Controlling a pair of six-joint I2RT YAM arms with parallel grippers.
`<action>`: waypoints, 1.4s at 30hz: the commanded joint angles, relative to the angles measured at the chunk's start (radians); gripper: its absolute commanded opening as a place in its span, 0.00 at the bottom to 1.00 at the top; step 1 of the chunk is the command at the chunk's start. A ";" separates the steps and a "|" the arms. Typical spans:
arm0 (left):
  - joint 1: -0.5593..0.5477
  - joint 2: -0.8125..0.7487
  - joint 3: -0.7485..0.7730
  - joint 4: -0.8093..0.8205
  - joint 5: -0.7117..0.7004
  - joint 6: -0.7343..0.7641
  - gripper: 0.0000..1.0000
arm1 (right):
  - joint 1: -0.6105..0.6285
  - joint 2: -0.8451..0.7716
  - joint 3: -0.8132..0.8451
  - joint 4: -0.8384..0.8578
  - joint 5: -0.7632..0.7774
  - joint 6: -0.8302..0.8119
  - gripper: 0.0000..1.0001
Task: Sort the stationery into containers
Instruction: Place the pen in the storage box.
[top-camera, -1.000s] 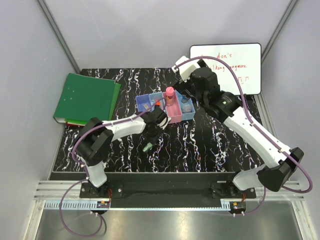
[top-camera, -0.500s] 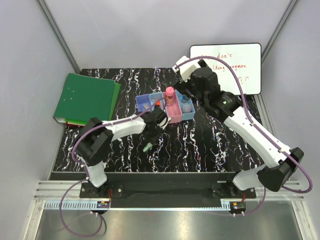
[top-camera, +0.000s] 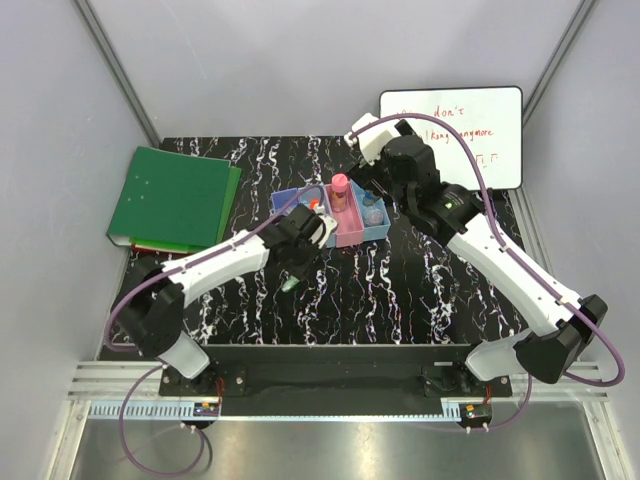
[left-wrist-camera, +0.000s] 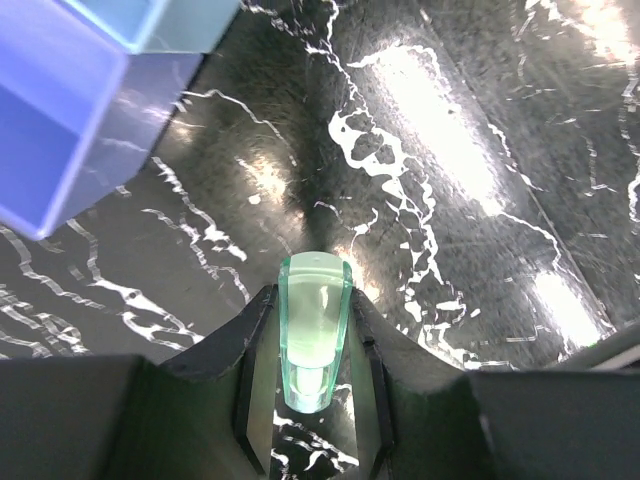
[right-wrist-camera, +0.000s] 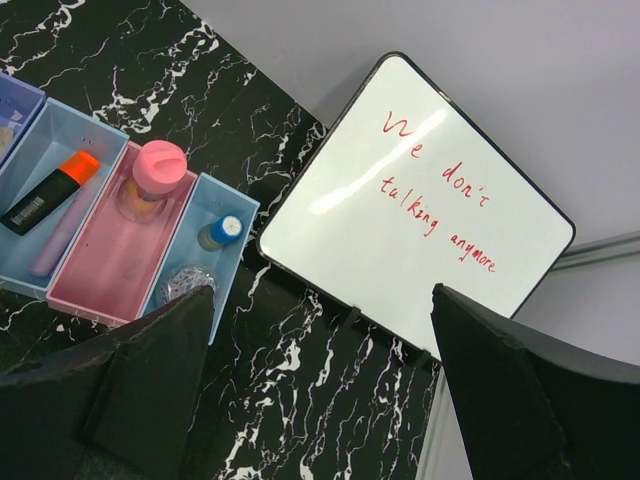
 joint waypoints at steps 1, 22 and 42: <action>-0.001 -0.095 0.027 -0.027 -0.045 0.042 0.00 | -0.007 -0.020 -0.002 0.027 -0.007 -0.018 0.97; 0.232 0.127 0.439 -0.031 -0.116 0.016 0.00 | -0.030 -0.100 -0.174 0.207 0.199 -0.024 0.98; 0.321 0.418 0.604 0.022 -0.096 -0.122 0.00 | -0.030 -0.103 -0.166 0.205 0.146 -0.061 0.98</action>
